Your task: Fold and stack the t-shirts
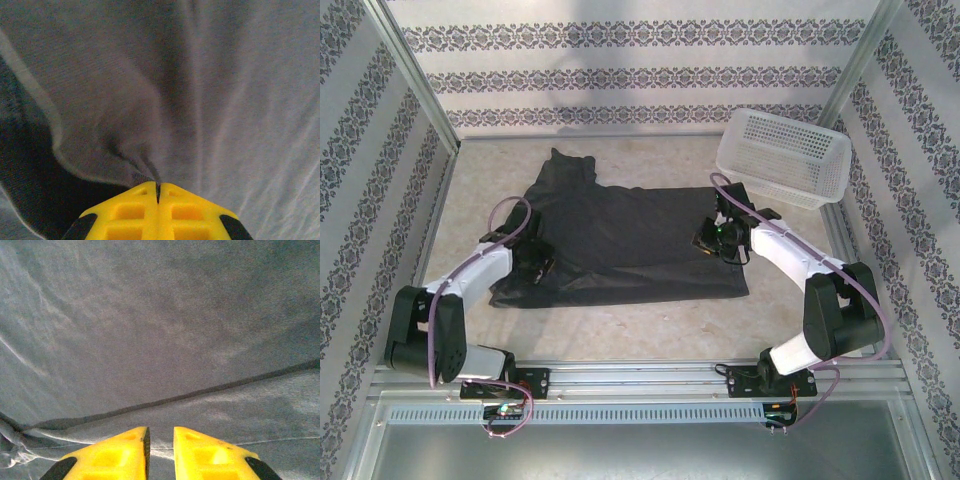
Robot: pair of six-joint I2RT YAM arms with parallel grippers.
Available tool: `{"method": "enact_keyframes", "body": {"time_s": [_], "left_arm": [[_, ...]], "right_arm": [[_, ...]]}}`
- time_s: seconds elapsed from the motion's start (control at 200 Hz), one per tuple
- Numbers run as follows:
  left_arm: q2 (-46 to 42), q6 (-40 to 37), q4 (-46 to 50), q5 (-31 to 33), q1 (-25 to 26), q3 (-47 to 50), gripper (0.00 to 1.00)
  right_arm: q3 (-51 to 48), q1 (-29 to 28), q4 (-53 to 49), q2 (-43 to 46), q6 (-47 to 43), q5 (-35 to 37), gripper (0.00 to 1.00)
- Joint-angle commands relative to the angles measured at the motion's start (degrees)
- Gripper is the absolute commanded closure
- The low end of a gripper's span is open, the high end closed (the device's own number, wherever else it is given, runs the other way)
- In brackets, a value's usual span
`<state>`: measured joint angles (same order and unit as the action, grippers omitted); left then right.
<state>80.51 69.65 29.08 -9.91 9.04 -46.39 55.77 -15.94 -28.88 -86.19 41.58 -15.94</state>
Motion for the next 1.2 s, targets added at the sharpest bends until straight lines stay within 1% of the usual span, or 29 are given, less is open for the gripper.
{"method": "enact_keyframes", "body": {"time_s": [0.0, 0.155, 0.26, 0.39, 0.645, 0.674, 0.719, 0.754, 0.794, 0.859, 0.944, 1.024, 1.104, 1.199], "left_arm": [[3.05, -5.24, -0.81, -0.05, 0.63, -4.97, 1.00], [10.62, -13.08, 0.72, -3.56, 0.68, -12.59, 1.00], [15.49, -19.27, 3.79, -5.06, 1.23, -18.22, 1.00], [19.98, -27.29, 8.50, -4.93, 2.53, -24.50, 1.00], [26.87, -40.09, 13.19, -5.39, 4.47, -32.04, 0.99], [27.68, -41.60, 13.50, -5.39, 4.62, -32.82, 0.97], [28.81, -43.56, 14.03, -5.45, 4.82, -33.94, 0.91], [29.33, -44.81, 14.18, -5.05, 5.01, -34.69, 0.85], [29.46, -46.03, 13.60, -4.73, 5.19, -35.10, 0.77], [27.85, -47.49, 10.56, -3.59, 5.86, -34.85, 0.67], [24.19, -47.61, 7.63, -1.47, 6.46, -34.31, 0.57], [19.48, -45.79, 7.35, 2.18, 6.42, -32.93, 0.52], [14.66, -43.65, 9.07, 3.99, 5.45, -30.37, 0.50], [11.82, -41.22, 16.89, 6.24, 3.34, -28.22, 0.50]], "right_arm": [[1.53, 0.70, -1.20, -0.29, -0.72, 0.48, 0.79], [1.54, 1.13, -1.33, -0.67, -0.89, -0.18, 0.79], [1.45, 1.26, -1.40, -1.05, -0.81, -0.53, 0.80], [1.36, 1.40, -1.44, -1.08, -0.79, -0.80, 0.80], [1.50, 1.35, -1.26, -1.99, -0.43, -1.39, 0.80], [1.45, 1.35, -1.26, -2.07, -0.43, -1.50, 0.80], [1.59, 1.28, -1.31, -2.22, -0.36, -1.63, 0.80], [1.62, 1.34, -1.35, -2.34, -0.34, -1.67, 0.80], [1.72, 1.27, -1.44, -2.40, -0.35, -1.79, 0.80], [1.65, 1.18, -1.52, -2.45, -0.37, -1.76, 0.81], [1.45, 1.09, -1.69, -2.33, -0.34, -1.65, 0.81], [1.43, 1.09, -1.80, -2.08, -0.41, -1.59, 0.81], [1.46, 0.93, -1.70, -2.03, -0.54, -1.63, 0.81], [1.62, 0.56, -1.16, -2.16, -0.76, -2.30, 0.80]]}}
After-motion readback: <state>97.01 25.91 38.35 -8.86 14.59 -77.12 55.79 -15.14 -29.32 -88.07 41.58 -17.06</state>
